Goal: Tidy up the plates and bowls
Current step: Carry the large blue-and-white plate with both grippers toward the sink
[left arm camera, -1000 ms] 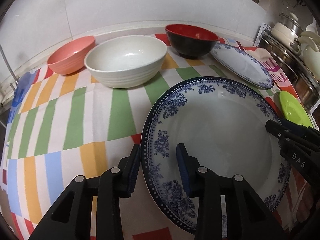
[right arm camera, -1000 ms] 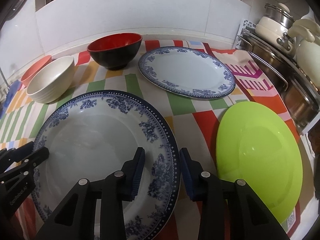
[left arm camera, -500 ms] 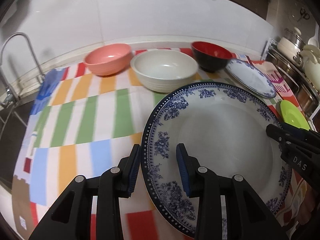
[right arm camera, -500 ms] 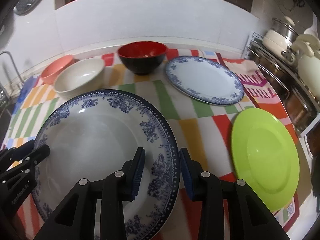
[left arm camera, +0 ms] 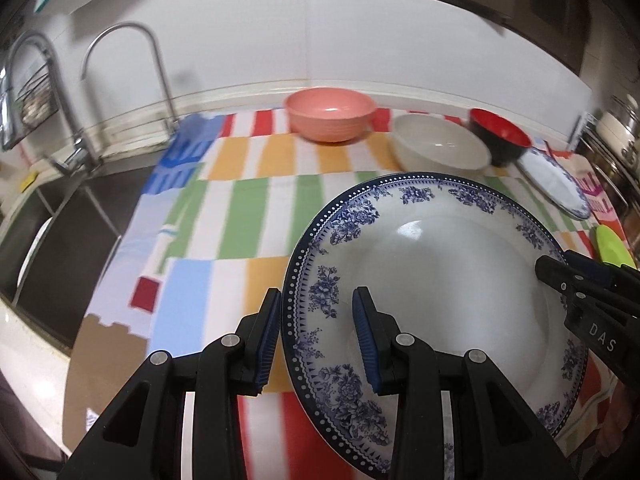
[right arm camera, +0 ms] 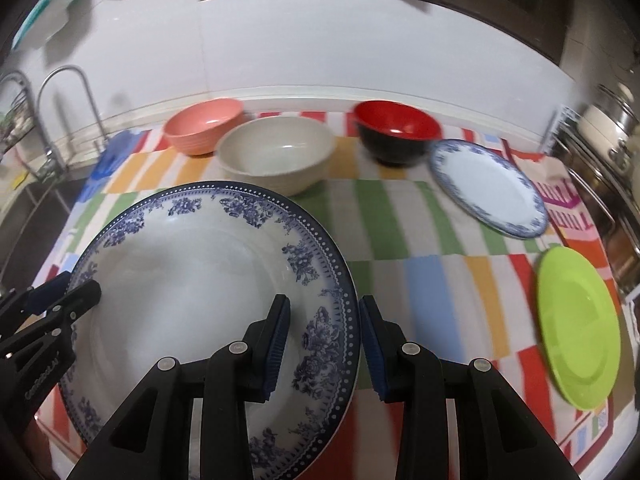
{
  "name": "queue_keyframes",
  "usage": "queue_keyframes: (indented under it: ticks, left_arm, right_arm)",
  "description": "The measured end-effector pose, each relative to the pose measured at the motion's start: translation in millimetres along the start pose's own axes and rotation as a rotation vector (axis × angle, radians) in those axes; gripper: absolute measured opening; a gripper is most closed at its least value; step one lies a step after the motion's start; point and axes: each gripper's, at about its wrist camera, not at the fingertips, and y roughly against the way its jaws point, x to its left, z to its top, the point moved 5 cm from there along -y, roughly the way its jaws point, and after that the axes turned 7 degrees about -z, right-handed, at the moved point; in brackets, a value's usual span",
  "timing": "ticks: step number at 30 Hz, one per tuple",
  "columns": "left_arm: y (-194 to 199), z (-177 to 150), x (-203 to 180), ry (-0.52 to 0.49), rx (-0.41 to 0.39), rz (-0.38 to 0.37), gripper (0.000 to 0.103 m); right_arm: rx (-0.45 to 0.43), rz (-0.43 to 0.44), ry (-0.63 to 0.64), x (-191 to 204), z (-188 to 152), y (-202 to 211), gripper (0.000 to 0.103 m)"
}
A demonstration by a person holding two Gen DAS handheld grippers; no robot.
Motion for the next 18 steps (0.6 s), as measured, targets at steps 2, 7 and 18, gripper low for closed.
queue_keyframes:
  ticks: [2,7,18]
  left_arm:
    - [1,-3,13,0.012,0.002,0.016,0.036]
    - [1,-11,41,0.042,0.013,0.047,0.036]
    - [-11,-22,76,0.074,0.048,0.066,0.036]
  right_arm:
    - [0.002,0.013,0.012,12,0,-1,0.037]
    - [0.017,0.046,0.047,44,-3,-5,0.037]
    - [0.049,0.07,0.091,87,-9,-21,0.036]
